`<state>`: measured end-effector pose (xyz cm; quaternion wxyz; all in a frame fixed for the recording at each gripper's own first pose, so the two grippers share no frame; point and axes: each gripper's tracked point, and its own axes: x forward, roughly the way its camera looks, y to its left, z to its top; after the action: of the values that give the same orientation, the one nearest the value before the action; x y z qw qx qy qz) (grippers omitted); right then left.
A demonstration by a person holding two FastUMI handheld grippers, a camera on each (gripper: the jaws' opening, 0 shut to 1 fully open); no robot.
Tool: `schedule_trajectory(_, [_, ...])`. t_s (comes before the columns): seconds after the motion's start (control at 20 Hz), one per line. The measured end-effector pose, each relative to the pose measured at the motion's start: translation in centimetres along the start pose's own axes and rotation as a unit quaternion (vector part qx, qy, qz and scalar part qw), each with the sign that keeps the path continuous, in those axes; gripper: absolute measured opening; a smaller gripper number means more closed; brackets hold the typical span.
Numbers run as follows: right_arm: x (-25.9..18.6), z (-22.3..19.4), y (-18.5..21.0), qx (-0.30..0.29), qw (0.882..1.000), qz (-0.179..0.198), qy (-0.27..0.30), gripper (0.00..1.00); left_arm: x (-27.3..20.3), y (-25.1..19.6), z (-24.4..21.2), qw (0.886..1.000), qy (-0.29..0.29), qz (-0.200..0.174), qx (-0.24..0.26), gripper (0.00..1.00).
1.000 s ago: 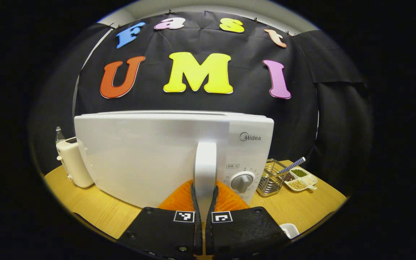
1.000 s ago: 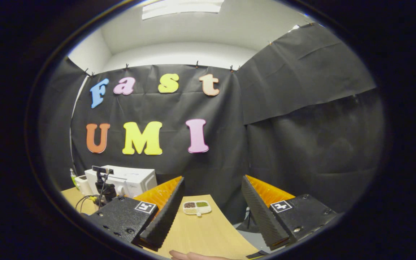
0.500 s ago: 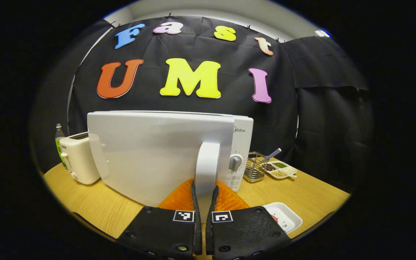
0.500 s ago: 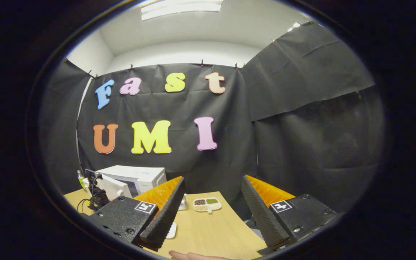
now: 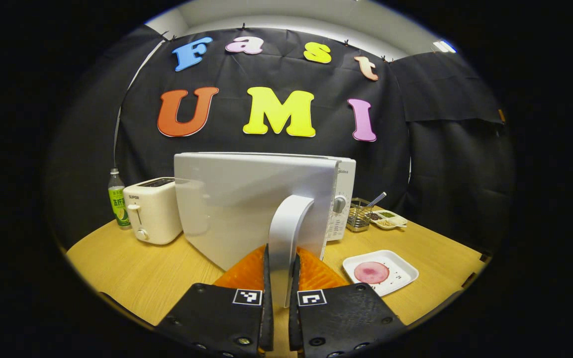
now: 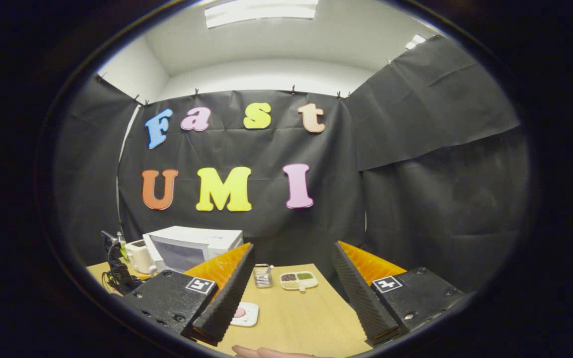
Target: Open the microwave oven with the left hand, put the food in, and close the microwave oven.
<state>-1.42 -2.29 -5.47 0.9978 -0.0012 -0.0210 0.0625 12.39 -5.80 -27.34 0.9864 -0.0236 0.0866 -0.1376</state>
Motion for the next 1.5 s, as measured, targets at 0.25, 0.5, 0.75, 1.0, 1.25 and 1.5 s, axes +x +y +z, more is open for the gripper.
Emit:
schedule_trajectory(0.25, [-0.7,-0.3,2.3,-0.003,1.000,0.019,0.002,1.00,-7.2,5.7,-3.9,0.996,0.068,0.057,0.011,0.56])
schedule_trajectory(0.5, [-0.6,-1.1,3.7,-0.013,1.000,0.026,0.012,1.00,-13.8,9.4,-2.1,0.995,0.024,0.091,-0.018,0.96])
schedule_trajectory(0.75, [-0.1,-2.3,4.6,-0.024,0.999,0.029,0.031,1.00,-18.0,11.3,0.7,0.992,-0.005,0.123,-0.028,0.94])
schedule_trajectory(1.0, [3.1,-3.6,4.7,-0.036,0.997,0.028,0.068,1.00,-19.9,10.3,3.6,0.989,-0.006,0.145,-0.023,0.93])
schedule_trajectory(1.25, [9.2,-7.9,5.9,-0.072,0.983,0.054,0.163,1.00,-20.7,10.0,9.2,0.977,-0.039,0.205,0.045,0.93])
schedule_trajectory(1.5, [12.9,-14.8,7.3,-0.065,0.950,0.093,0.291,1.00,-19.9,8.6,13.2,0.973,-0.065,0.215,0.043,0.96])
